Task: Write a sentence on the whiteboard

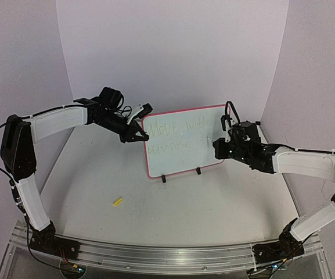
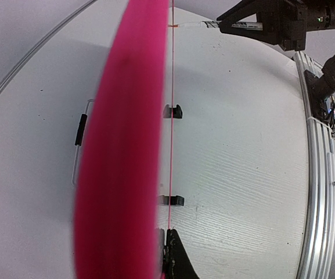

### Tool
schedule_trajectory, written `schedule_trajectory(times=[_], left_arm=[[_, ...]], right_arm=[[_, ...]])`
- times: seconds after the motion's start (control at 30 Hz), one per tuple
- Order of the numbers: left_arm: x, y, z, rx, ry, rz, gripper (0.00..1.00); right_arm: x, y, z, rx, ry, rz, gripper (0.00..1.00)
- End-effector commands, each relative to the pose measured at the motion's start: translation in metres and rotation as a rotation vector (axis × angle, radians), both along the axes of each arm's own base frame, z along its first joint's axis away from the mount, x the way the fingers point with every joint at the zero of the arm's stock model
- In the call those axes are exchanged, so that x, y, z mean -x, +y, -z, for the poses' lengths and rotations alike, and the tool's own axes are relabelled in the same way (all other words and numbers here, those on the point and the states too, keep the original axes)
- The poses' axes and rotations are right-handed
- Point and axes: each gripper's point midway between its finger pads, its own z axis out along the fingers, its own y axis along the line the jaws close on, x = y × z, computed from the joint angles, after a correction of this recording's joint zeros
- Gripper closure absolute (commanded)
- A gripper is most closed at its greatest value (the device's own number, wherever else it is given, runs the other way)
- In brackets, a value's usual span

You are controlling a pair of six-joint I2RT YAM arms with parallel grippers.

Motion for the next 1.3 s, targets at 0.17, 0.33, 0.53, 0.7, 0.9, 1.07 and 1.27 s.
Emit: schedule_trajectory(times=[0.17,0.33,0.53,0.7,0.9,1.07,1.27], left_arm=[[-0.009,0.015,0.015,-0.100,-0.060,-0.036,1.00],[-0.008,0.015,0.016,-0.100,-0.059,-0.035,1.00],[-0.008,0.015,0.015,-0.099,-0.060,-0.035,1.00],[-0.008,0.015,0.015,-0.100,-0.060,-0.036,1.00],[-0.008,0.015,0.015,-0.099,-0.062,-0.036,1.00],[-0.008,0.015,0.015,-0.099,-0.060,-0.035,1.00],[-0.008,0.015,0.015,-0.098,-0.061,-0.035,1.00]], right_arm=[[-0.010,0.010,-0.002,-0.012,-0.004,-0.025,1.00],[-0.008,0.003,0.008,0.002,0.017,0.006,1.00],[-0.012,-0.008,0.000,0.023,-0.015,0.068,1.00],[-0.015,-0.009,-0.008,0.028,-0.036,0.076,1.00],[-0.015,-0.005,-0.018,0.023,-0.056,0.050,1.00],[-0.012,0.001,-0.025,0.007,-0.069,0.013,1.00],[-0.010,0.002,-0.027,-0.003,-0.075,-0.002,1.00]])
